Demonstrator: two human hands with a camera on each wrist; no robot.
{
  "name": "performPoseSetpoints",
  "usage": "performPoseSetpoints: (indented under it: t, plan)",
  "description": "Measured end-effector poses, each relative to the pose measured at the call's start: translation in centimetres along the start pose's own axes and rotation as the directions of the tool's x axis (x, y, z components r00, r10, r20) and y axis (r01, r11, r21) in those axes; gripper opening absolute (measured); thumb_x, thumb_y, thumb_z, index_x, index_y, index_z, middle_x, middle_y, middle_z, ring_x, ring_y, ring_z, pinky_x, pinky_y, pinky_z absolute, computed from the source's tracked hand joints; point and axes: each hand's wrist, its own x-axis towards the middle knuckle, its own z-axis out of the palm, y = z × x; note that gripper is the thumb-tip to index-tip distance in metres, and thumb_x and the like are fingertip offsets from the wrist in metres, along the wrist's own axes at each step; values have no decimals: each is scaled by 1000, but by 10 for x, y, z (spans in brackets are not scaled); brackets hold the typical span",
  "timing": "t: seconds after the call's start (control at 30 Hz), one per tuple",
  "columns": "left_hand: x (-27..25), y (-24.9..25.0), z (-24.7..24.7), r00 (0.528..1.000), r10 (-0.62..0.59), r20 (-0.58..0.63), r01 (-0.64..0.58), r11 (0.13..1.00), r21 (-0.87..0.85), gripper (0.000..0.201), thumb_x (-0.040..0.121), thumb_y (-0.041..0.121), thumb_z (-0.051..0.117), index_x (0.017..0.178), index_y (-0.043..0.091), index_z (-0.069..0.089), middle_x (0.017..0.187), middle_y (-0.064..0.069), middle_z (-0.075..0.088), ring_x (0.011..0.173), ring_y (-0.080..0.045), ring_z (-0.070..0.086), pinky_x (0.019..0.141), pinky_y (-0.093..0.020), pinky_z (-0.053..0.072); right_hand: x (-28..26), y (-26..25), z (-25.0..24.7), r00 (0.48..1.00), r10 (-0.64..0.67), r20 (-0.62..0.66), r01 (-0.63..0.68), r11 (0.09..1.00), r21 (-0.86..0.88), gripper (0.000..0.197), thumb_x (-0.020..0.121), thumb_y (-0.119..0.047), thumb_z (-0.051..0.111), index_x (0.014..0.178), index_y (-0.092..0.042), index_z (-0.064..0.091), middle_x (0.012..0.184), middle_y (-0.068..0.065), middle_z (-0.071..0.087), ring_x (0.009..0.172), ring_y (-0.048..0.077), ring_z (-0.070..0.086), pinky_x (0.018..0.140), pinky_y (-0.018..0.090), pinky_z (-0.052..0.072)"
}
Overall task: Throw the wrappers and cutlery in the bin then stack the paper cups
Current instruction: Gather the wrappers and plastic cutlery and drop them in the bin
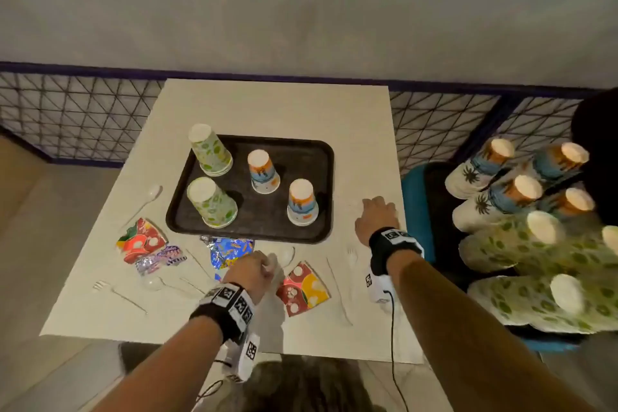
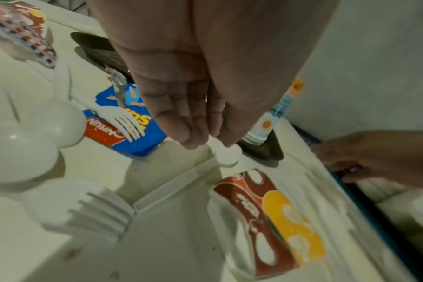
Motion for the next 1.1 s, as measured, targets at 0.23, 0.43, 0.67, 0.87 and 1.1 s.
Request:
performPoseSetpoints:
  t: [0.23, 0.43, 0.67, 0.87, 1.1]
  plan:
    - [33, 17, 19, 985, -83, 153, 40, 964, 263, 43, 97, 42, 52, 130, 15, 51, 132, -12, 59, 123, -32, 57, 98, -35, 46, 35, 7, 13, 998, -67, 0, 65, 981, -180, 37, 94, -24, 54, 130, -15, 51, 135, 11, 43, 123, 38, 43, 105, 50, 41]
    - [40, 26, 18, 978, -128, 162, 79, 957, 278, 35, 97, 43, 53, 117, 15, 58, 118, -5, 63, 116, -30, 59, 91, -34, 46, 46, 12, 15, 993, -105, -50, 93, 976, -198, 41, 90, -13, 57, 130, -12, 50, 132, 13, 42, 120, 37, 46, 99, 51, 48]
    - [38, 14, 2, 987, -147, 61, 144, 988, 56, 24, 86, 17, 63, 75, 20, 42, 86, -5, 57, 81, -27, 52, 68, -30, 35, 54, 24, 1, 992, -125, 9, 125, 981, -146, 36, 91, -15, 55, 126, -11, 53, 125, 12, 54, 118, 36, 54, 99, 48, 49]
    - [9, 39, -16, 986, -143, -81, 113, 947, -300, 16, 99, 19, 53, 87, 13, 45, 73, -6, 51, 71, -29, 49, 58, -34, 31, 16, 35, -32, 978, -130, -164, 165, 960, 225, 17, 97, -15, 58, 110, -4, 60, 104, 12, 61, 97, 30, 61, 85, 37, 51]
    - [-9, 98, -1, 995, -97, 11, 75, 683, -727, 32, 86, 61, 64, 83, 30, 69, 71, 10, 65, 73, -16, 59, 78, -38, 47, -95, 8, -16, 948, -313, -59, 255, 633, 731, 19, 93, -16, 69, 105, -27, 60, 86, -9, 64, 72, 4, 60, 68, 17, 48]
